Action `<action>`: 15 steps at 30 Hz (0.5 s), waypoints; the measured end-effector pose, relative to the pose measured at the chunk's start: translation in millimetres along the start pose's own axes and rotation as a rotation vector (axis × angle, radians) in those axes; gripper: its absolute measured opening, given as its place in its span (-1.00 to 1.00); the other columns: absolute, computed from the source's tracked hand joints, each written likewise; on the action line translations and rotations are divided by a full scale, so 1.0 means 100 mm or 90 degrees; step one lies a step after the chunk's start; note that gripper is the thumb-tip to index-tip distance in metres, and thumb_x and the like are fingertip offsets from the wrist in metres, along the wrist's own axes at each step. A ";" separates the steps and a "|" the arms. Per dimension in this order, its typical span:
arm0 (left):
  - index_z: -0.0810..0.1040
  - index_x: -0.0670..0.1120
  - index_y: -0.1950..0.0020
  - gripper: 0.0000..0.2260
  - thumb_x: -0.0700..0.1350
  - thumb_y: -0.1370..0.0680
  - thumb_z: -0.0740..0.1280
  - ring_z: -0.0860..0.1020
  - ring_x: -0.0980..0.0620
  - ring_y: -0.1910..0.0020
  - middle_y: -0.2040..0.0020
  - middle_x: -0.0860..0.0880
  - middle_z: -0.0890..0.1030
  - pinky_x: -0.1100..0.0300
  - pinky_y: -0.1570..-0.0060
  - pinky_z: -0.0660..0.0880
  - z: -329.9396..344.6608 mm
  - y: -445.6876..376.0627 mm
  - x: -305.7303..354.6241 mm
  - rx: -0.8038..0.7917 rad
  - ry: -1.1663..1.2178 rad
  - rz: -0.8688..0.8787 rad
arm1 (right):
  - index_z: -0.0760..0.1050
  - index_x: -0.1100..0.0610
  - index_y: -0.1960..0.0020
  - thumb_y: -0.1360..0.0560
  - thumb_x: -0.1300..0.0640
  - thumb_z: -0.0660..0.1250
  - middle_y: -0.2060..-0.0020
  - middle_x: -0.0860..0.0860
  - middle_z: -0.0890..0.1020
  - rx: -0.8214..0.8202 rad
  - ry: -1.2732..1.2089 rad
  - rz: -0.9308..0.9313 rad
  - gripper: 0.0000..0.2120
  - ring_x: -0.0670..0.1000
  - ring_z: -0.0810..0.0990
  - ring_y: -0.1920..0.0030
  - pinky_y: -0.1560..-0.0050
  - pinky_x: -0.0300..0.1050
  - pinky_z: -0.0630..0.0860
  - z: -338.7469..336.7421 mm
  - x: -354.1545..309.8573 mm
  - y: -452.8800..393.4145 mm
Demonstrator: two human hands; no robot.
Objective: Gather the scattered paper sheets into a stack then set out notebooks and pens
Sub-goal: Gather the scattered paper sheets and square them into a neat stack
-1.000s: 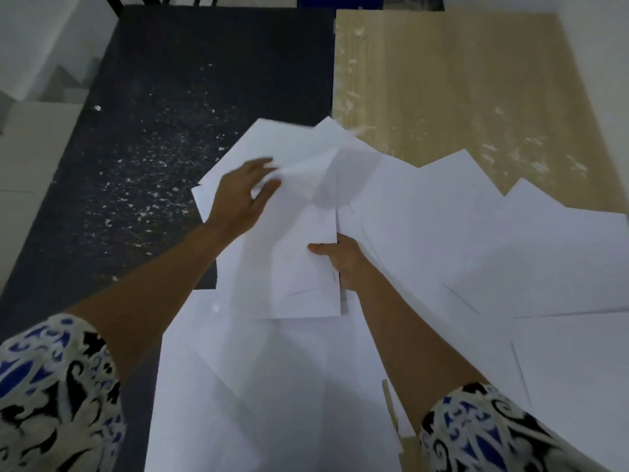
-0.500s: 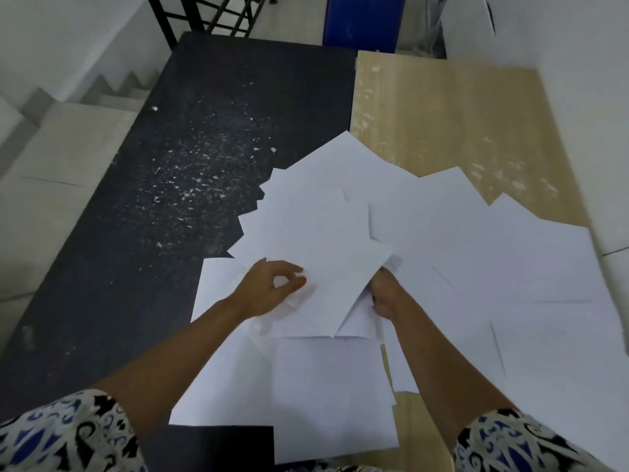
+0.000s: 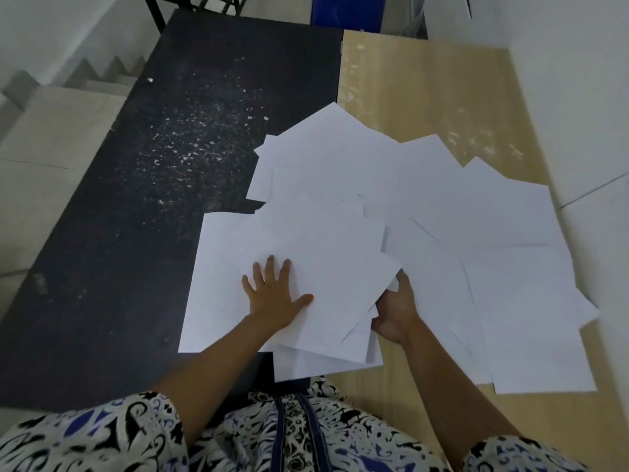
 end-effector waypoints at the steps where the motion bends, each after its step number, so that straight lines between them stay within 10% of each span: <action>1: -0.20 0.09 -0.58 -0.20 0.40 -0.51 0.09 -0.24 -0.25 -0.53 -0.58 -0.09 -0.25 -0.28 -0.43 -0.20 0.02 0.05 -0.02 0.002 -0.017 0.015 | 0.64 0.02 -0.14 -0.40 -0.50 0.02 -0.11 0.09 0.67 -0.025 -0.003 0.013 -0.26 0.13 0.62 -0.10 -0.19 0.13 0.45 -0.03 0.03 0.05; 6: -0.14 0.22 -0.56 -0.31 0.28 -0.56 0.18 -0.28 -0.25 -0.53 -0.58 -0.07 -0.28 -0.25 -0.45 -0.20 0.02 0.13 -0.13 -0.009 -0.040 0.072 | 0.58 0.05 -0.22 -0.29 -0.60 0.07 -0.15 0.17 0.64 -0.051 0.046 0.044 -0.13 0.22 0.56 -0.20 -0.29 0.33 0.36 -0.13 0.09 0.08; 11: -0.16 0.08 -0.58 -0.16 0.20 -0.51 0.33 -0.14 -0.23 -0.54 -0.57 -0.16 -0.22 -0.18 -0.47 -0.02 0.02 0.25 -0.15 0.008 0.065 -0.028 | 0.44 0.27 -0.34 -0.54 0.13 0.34 0.07 0.16 0.66 0.052 0.221 -0.018 -0.59 0.14 0.65 0.14 0.19 0.02 0.60 -0.17 0.17 0.13; 15: -0.10 -0.09 -0.58 -0.12 0.19 -0.49 0.36 0.07 -0.20 -0.50 -0.56 -0.16 -0.01 -0.12 -0.42 0.13 -0.02 0.37 -0.16 0.074 0.266 -0.154 | 0.46 0.29 -0.30 -0.54 0.30 0.32 -0.03 0.17 0.64 0.078 0.174 -0.083 -0.66 0.17 0.63 0.06 0.09 0.11 0.59 -0.21 0.24 0.12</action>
Point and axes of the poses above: each hand's wrist, its own y-axis away from the middle knuckle, its own z-axis out of the palm, x = y × z, the point moved 4 cm from there along -y, towards the middle knuckle
